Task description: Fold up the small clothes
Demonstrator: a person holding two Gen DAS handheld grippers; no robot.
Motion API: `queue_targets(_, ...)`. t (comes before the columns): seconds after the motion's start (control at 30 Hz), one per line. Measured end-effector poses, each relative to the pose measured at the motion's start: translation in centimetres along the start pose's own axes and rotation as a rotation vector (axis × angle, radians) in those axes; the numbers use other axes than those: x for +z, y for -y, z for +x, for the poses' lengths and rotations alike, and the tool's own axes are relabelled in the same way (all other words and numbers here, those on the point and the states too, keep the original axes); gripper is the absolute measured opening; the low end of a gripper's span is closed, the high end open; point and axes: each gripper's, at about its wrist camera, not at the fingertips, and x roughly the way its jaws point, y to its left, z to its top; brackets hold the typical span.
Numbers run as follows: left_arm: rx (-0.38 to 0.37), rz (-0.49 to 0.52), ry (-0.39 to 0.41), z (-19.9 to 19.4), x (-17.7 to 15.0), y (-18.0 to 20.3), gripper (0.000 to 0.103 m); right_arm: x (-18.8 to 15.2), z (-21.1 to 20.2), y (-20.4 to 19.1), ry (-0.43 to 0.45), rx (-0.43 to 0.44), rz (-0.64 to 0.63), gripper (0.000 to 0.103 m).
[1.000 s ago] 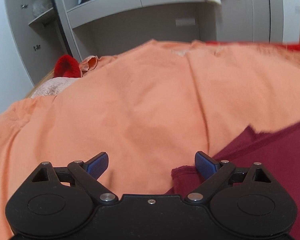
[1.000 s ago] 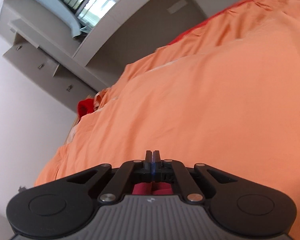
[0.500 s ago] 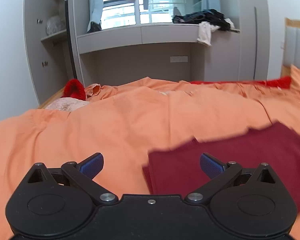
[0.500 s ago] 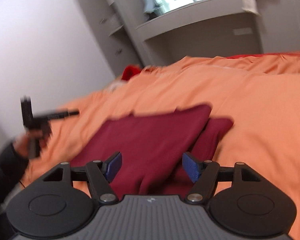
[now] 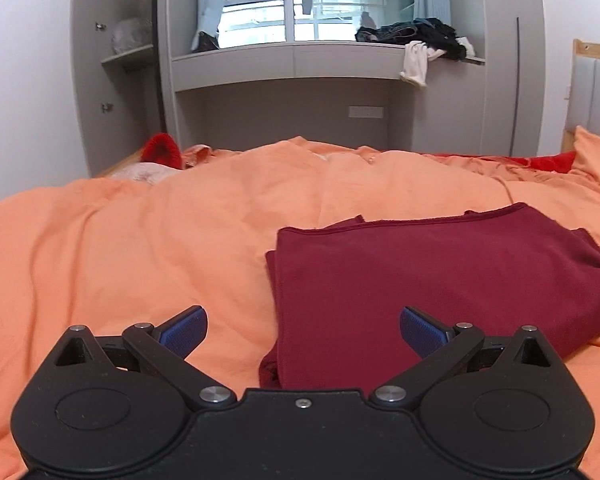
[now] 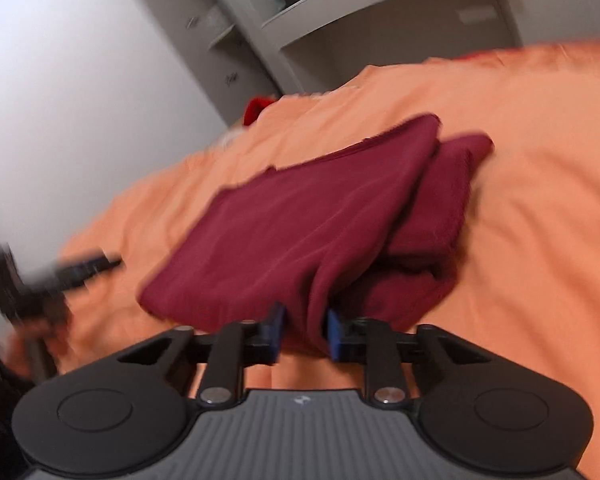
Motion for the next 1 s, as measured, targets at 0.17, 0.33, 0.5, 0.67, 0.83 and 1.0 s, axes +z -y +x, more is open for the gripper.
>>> queue_targets(0.17, -0.02, -0.015, -0.038, 1.0, -0.1, -0.5, 0.102, 0.1, -1.3, 1.3, 0.031, 0.054, 0.048, 0.018)
queue_targets(0.33, -0.02, -0.03, -0.05, 1.2, -0.2, -0.7, 0.102, 0.1, -1.3, 1.9, 0.015, 0.051, 0.061, 0.014)
queue_targets(0.5, 0.014, 0.01, -0.072, 2.7, -0.5, -0.5, 0.102, 0.0, -2.1, 1.6, 0.019, 0.026, 0.057, 0.005)
queue_targets(0.67, 0.033, 0.075, -0.128, 4.1, -1.3, 0.4, 0.102, -0.2, -4.5, 3.2, 0.068, 0.153, 0.176, 0.004)
queue_targets(0.83, 0.047, 0.093, -0.141, 4.4, -1.1, 0.0, 0.102, -0.3, -6.0, 3.5, 0.087, 0.143, 0.173, 0.004)
queue_targets(1.0, 0.064, 0.094, -0.208, 5.6, -1.8, -0.8, 0.102, -1.0, -6.1, 3.7, 0.037, 0.041, 0.127, 0.003)
